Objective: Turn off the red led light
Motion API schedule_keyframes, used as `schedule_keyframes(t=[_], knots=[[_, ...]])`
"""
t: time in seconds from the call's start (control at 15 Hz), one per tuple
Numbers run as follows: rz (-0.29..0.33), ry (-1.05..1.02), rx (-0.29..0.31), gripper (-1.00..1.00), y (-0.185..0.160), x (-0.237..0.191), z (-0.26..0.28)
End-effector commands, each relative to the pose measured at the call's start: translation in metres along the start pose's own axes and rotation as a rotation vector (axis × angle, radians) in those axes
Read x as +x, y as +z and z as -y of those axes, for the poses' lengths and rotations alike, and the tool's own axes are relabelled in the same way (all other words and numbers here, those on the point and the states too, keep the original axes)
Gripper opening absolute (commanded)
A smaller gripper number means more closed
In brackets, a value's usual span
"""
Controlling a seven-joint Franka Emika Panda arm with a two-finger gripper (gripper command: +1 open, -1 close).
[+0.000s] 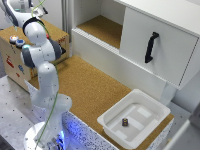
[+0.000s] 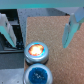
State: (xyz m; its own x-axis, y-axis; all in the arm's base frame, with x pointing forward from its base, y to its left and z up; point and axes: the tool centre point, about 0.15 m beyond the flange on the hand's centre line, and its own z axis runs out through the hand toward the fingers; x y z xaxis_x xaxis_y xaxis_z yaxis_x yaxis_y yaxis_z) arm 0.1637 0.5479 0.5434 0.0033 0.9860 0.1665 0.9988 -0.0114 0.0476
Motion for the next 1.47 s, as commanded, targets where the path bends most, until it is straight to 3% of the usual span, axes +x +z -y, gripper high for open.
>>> schedule_keyframes(t=[0.0, 0.53, 0.93, 1.4], knots=[[0.240, -0.077, -0.059, -1.00, -0.004, 0.067, 0.005], [0.317, -0.180, 0.022, -1.00, 0.019, 0.080, 0.010], [0.297, -0.147, 0.111, -1.00, 0.050, 0.067, 0.016], [0.267, -0.106, 0.149, -1.00, 0.081, 0.065, -0.011]])
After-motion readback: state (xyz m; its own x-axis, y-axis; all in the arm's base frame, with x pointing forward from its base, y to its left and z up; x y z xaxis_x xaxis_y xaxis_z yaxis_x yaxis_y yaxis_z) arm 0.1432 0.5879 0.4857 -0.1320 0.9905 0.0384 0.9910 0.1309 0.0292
